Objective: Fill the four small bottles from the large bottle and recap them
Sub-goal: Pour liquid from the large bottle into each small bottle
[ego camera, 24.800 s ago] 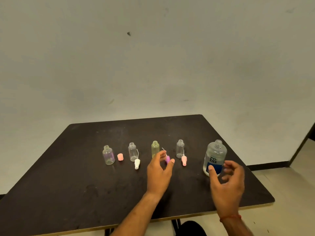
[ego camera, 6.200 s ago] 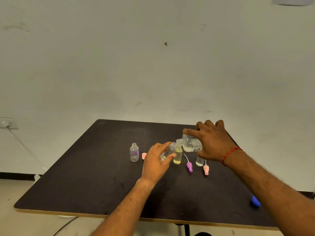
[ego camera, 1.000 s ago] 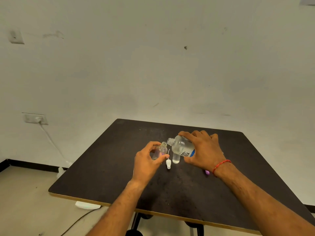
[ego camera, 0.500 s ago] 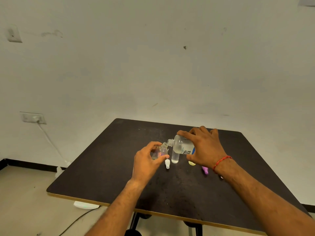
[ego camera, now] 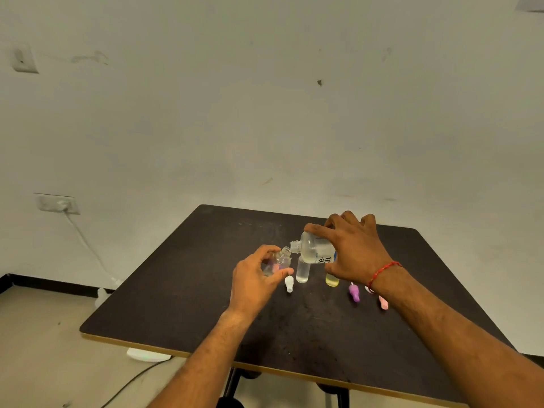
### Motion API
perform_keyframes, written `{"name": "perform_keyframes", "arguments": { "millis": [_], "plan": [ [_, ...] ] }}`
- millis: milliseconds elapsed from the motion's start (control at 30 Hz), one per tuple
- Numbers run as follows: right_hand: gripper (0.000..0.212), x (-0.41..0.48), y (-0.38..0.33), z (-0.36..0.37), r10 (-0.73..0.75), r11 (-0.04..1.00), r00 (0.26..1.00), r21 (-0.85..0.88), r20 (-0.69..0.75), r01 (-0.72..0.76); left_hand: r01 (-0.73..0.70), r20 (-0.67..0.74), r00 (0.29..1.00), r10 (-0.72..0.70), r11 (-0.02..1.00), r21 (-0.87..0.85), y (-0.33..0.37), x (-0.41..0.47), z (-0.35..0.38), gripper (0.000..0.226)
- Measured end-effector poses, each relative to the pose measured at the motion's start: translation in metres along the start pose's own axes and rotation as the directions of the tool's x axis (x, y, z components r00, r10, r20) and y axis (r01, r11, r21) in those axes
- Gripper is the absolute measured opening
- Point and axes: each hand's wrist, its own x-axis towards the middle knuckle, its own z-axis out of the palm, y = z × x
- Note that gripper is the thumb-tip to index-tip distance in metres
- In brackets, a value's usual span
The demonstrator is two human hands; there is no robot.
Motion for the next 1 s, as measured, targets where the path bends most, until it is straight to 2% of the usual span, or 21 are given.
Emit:
{"name": "perform_keyframes", "arguments": {
  "millis": [1000],
  "plan": [
    [0.079, 0.0096, 0.0022, -0.0072, -0.075, 0.995, 0.997, -0.067, 0.005, 0.075, 0.023, 0.001, 1.000, -0.023, 0.999, 0.025, 0.0003, -0.0028, 0.0025, 0.054]
  ]
}}
